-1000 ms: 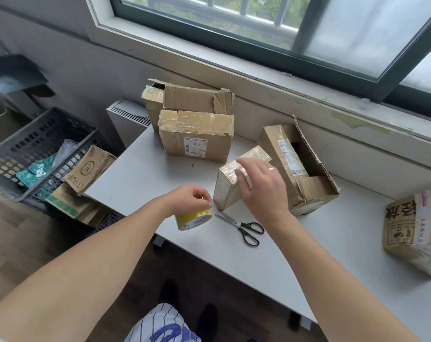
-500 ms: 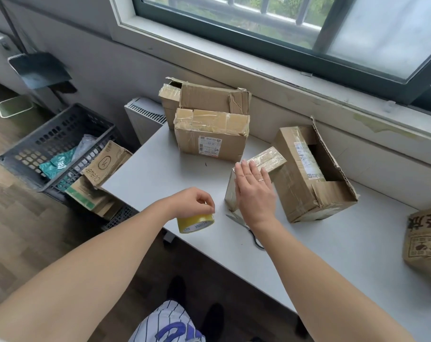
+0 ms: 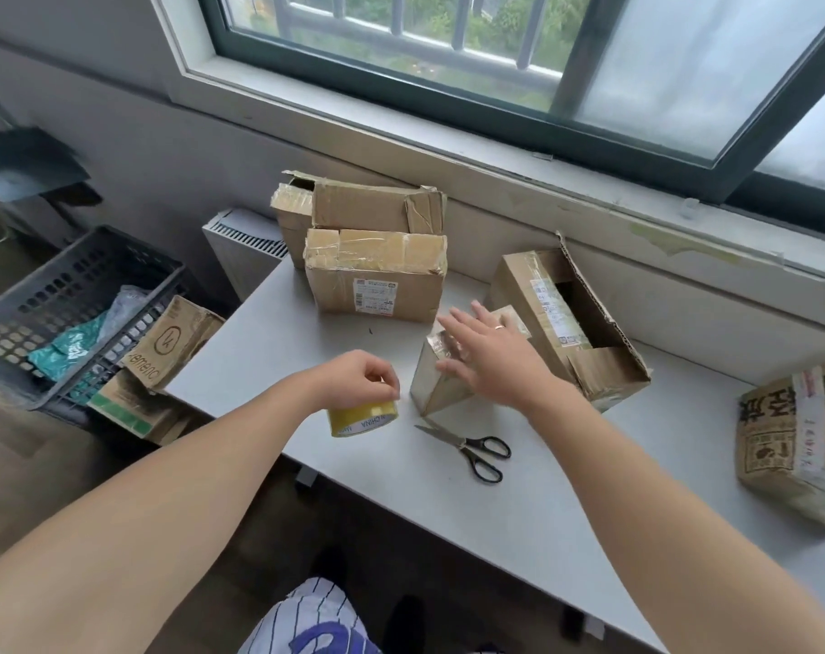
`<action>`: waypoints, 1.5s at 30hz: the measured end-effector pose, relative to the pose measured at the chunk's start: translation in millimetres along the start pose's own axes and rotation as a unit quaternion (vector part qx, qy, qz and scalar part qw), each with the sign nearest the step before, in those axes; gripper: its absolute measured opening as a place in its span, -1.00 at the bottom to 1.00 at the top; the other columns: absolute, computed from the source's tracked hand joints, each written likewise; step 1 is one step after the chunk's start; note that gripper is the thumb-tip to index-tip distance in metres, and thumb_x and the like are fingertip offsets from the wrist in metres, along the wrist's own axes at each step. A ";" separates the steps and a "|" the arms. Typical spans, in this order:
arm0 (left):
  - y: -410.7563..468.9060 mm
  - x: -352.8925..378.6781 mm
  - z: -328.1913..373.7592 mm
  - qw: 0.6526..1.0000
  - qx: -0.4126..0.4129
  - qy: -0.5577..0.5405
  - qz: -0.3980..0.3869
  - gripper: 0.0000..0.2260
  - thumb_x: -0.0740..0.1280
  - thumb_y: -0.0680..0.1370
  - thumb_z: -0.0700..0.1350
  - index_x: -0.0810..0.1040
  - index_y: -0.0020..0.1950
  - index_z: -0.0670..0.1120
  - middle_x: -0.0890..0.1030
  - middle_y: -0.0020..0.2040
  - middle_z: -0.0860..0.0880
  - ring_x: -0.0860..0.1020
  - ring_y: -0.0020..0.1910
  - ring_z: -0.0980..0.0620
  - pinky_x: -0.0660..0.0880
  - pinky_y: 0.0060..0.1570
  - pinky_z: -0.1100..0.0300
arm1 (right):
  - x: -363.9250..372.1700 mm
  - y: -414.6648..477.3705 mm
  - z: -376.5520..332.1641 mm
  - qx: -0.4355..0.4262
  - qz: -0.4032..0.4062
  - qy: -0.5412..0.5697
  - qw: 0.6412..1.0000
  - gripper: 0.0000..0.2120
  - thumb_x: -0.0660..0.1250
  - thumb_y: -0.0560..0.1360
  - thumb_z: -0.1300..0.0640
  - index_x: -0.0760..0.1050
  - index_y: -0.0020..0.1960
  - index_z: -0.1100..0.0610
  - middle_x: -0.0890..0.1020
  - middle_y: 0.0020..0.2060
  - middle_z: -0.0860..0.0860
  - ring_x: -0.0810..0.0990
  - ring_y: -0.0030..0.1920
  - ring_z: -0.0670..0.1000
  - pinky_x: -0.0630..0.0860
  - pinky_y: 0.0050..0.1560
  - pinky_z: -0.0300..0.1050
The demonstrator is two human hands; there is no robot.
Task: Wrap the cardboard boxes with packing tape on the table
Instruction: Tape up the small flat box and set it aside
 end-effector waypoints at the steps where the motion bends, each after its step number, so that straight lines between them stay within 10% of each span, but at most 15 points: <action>1: 3.0 1.8 -4.7 1.000 -0.003 -0.001 -0.008 -0.91 0.39 0.59 0.02 0.70 -0.04 0.12 0.65 0.03 0.08 0.59 0.00 0.05 0.54 -0.08 0.20 | 2.2 0.5 2.1 0.002 0.003 -0.008 1.000 -0.38 0.22 0.56 -0.33 0.43 0.51 -0.03 0.50 0.44 0.01 0.37 0.50 0.20 0.27 0.46 0.22; 6: 24.5 4.2 -17.7 0.999 0.004 -0.006 -0.045 -0.91 0.39 0.58 0.02 0.70 -0.04 0.14 0.66 0.01 0.09 0.62 0.01 0.04 0.55 -0.08 0.22 | 3.7 8.8 -11.0 0.074 0.124 -0.022 0.989 -0.33 0.13 0.40 -0.53 0.66 0.12 -0.05 0.61 -0.11 -0.01 0.55 -0.11 0.16 0.48 -0.07 0.07; 13: 47.5 -14.6 -25.7 0.996 0.036 -0.020 -0.075 -0.91 0.41 0.57 -0.01 0.72 -0.09 0.12 0.70 -0.03 0.09 0.64 0.02 0.04 0.55 -0.04 0.25 | 19.2 19.5 -12.2 0.040 -0.094 0.008 0.995 -0.14 0.29 0.53 -0.37 0.13 0.64 0.06 0.48 0.39 0.05 0.43 0.37 0.15 0.30 0.34 0.00; 18: 58.8 -17.5 -23.0 0.994 0.053 -0.021 -0.098 -0.88 0.44 0.55 -0.03 0.70 -0.16 0.17 0.70 -0.09 0.11 0.66 0.01 0.02 0.59 0.10 0.11 | 8.6 30.2 -14.7 0.030 -0.010 0.017 0.999 -0.38 0.40 0.52 -0.19 0.42 0.46 0.11 0.61 0.09 0.08 0.58 0.08 0.20 0.41 -0.05 -0.04; 27: 54.3 -43.1 -37.9 0.989 0.047 0.032 -0.140 -0.92 0.42 0.56 -0.02 0.71 -0.06 0.14 0.70 -0.03 0.06 0.64 0.02 0.05 0.57 0.05 0.15 | 31.5 63.9 -36.2 0.063 0.012 -0.081 0.995 -0.30 -0.16 0.60 -0.37 0.10 0.65 -0.10 0.43 0.50 0.02 0.44 0.45 0.12 0.30 0.42 0.31; 34: 50.5 -27.8 -29.4 0.978 0.057 0.072 -0.188 -0.86 0.39 0.56 -0.02 0.71 -0.11 0.20 0.68 -0.15 0.19 0.61 -0.11 0.15 0.54 -0.06 0.26 | 43.1 48.3 -54.1 0.041 0.001 -0.085 0.996 -0.45 -0.08 0.64 -0.28 0.10 0.61 -0.23 0.40 0.50 0.06 0.50 0.36 0.17 0.40 0.34 0.27; 39: 45.6 -18.9 -19.6 0.973 0.077 0.089 -0.199 -0.75 0.35 0.55 -0.04 0.64 -0.25 0.28 0.65 -0.16 0.20 0.60 -0.09 0.12 0.56 0.05 0.16 | 25.2 45.1 -52.1 0.021 -0.049 0.014 0.998 -0.27 -0.05 0.61 -0.35 -0.17 0.67 -0.10 0.01 0.66 -0.05 0.00 0.65 0.05 0.01 0.59 0.13; 45: 44.1 -13.6 -11.6 0.970 0.100 0.101 -0.199 -0.85 0.37 0.57 0.00 0.66 -0.11 0.26 0.64 -0.05 0.26 0.58 -0.01 0.20 0.48 -0.07 0.32 | -10.6 -18.5 20.2 0.329 0.152 0.276 0.890 -0.45 0.21 0.67 -0.14 0.28 0.60 0.05 0.42 0.50 -0.04 0.34 0.50 -0.05 0.24 0.43 -0.19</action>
Point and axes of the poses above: each hand's wrist, its own y-axis towards the middle knuckle, its own x-axis out of the palm, z = x × y, the point moved 7 cm from there along y, towards the middle knuckle
